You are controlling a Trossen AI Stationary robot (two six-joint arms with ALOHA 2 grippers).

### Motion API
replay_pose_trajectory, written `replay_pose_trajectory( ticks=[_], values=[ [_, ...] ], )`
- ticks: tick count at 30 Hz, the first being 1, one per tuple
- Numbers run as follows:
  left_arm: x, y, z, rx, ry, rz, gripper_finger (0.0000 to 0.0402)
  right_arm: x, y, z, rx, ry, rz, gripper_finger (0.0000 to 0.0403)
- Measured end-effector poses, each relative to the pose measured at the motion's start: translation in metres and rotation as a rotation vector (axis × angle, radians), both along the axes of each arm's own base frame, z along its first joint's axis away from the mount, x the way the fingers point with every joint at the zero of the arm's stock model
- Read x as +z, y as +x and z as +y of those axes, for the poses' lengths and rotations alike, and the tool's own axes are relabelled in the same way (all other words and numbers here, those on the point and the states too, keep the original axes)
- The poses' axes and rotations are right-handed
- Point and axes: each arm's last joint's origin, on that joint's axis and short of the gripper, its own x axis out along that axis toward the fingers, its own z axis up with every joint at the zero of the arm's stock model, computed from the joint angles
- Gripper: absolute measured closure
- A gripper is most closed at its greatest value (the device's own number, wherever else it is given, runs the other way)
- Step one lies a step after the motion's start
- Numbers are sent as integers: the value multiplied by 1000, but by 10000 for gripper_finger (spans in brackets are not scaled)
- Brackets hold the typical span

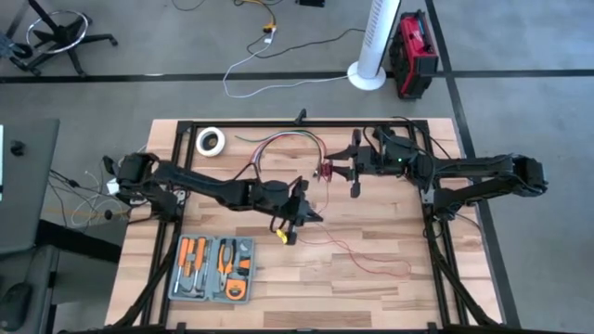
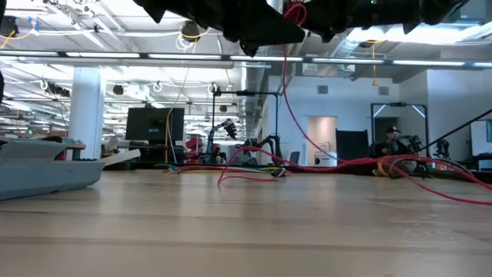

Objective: Coil cords
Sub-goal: Coil the red wire on the black spool

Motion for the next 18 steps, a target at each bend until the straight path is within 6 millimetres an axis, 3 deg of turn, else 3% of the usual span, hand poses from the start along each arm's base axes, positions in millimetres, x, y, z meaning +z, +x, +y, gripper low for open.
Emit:
replay_pose_trajectory(
  ticks=[8, 13, 18],
  values=[
    [2, -6, -11, -14, 29, 28, 401, -4, -1, -6, -49, -12, 38, 295],
    [18, -14, -9, -13, 37, -13, 401, -6, -3, -14, -84, -9, 61, 295],
    [28, -19, -8, 15, 46, -37, 401, -20, 7, -19, -90, 1, 105, 295]
  ],
)
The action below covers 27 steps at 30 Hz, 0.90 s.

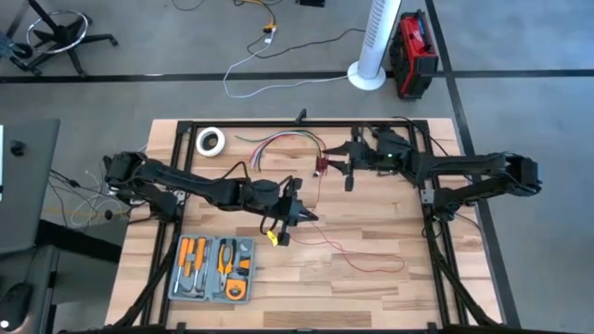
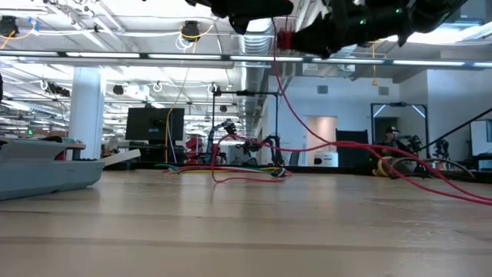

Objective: Coil cords
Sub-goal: Coil the red wire on the black spool

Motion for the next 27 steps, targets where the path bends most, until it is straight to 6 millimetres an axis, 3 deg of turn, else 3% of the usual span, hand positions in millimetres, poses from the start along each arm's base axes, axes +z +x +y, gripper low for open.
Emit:
replay_pose_trajectory(
  ticks=[9, 18, 27],
  values=[
    [-9, -2, 2, 102, 18, 78, 401, -22, 21, 0, 21, 2, 19, 295],
    [-2, -6, -3, 86, 28, 58, 401, -23, 21, -7, -4, 6, 17, 295],
    [1, -9, 0, 154, 116, 55, 401, -23, 22, -2, 27, 14, 14, 295]
  ],
)
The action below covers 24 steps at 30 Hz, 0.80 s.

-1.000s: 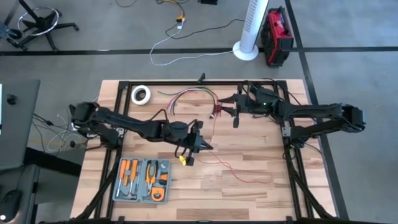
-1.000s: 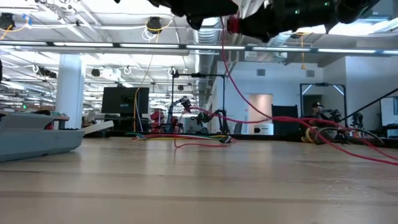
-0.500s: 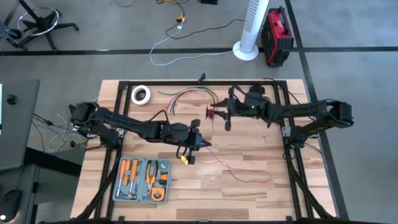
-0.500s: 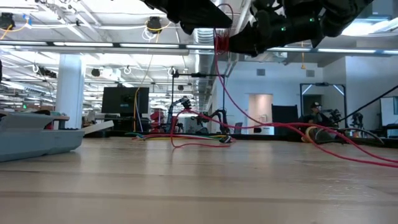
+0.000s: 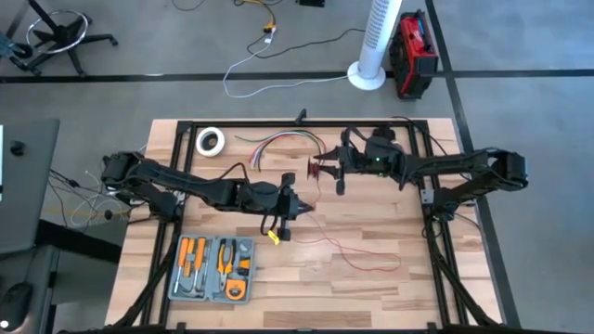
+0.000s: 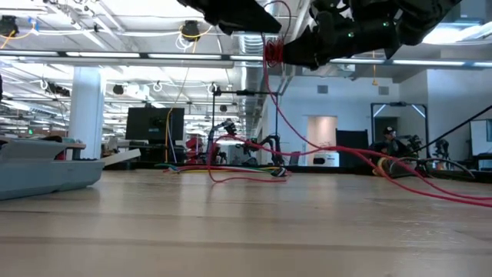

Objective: Coil cords
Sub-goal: Coil the red wire on the black spool

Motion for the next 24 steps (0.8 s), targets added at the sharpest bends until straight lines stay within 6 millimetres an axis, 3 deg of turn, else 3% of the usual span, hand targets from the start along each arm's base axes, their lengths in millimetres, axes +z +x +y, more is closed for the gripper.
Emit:
replay_pose_trajectory(
  ticks=[4, 14, 24],
  values=[
    [6, -4, 1, 14, 37, -13, 401, 0, 1, 5, 20, 0, 1, 295],
    [45, -35, 11, 115, 144, -89, 401, 0, 4, 18, 65, -4, -1, 295],
    [44, -37, 45, 254, 190, -39, 401, 2, 8, 41, 150, -19, -22, 295]
  ],
)
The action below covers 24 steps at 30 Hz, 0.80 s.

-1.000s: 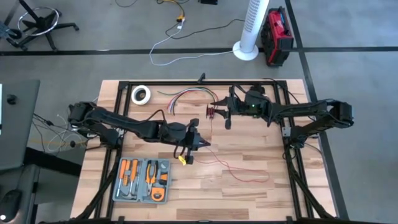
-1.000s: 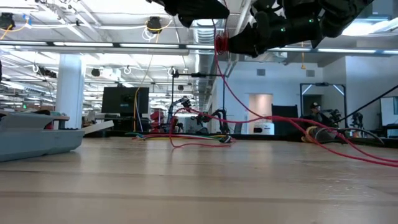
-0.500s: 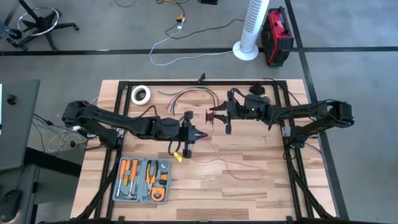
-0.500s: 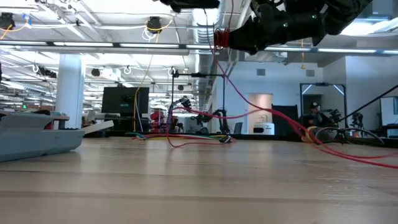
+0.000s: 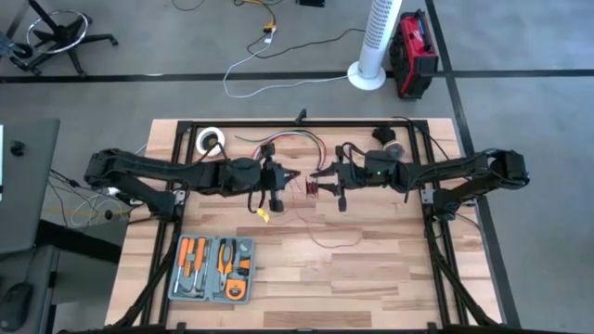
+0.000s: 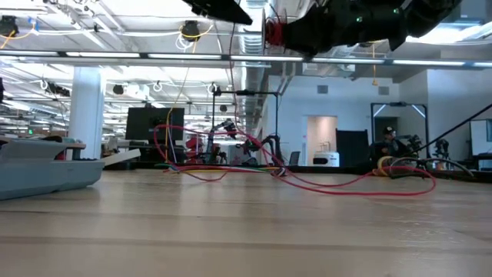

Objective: Coil cords
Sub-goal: Coil the red wire on the black spool

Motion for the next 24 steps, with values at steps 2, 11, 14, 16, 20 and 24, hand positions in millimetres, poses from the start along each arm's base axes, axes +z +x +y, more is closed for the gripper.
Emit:
replay_pose_trajectory(
  ticks=[2, 11, 14, 16, 20, 24],
  values=[
    [0, 0, 8, 27, -3, 0, 401, 0, 1, 6, 22, -17, -4, 295],
    [1, -1, 42, 87, 0, -9, 401, 1, 2, 29, 104, -45, -14, 295],
    [1, -2, 51, 80, -45, -18, 401, 3, 2, 34, 119, -47, -34, 295],
    [-2, -2, 55, 73, -75, -13, 401, 5, 2, 36, 126, -48, -55, 295],
    [-14, 4, 58, 76, -105, 37, 401, 9, 2, 37, 128, -51, -98, 295],
    [-36, 16, 60, 87, -129, 118, 401, 15, 0, 34, 116, -53, -134, 295]
  ],
)
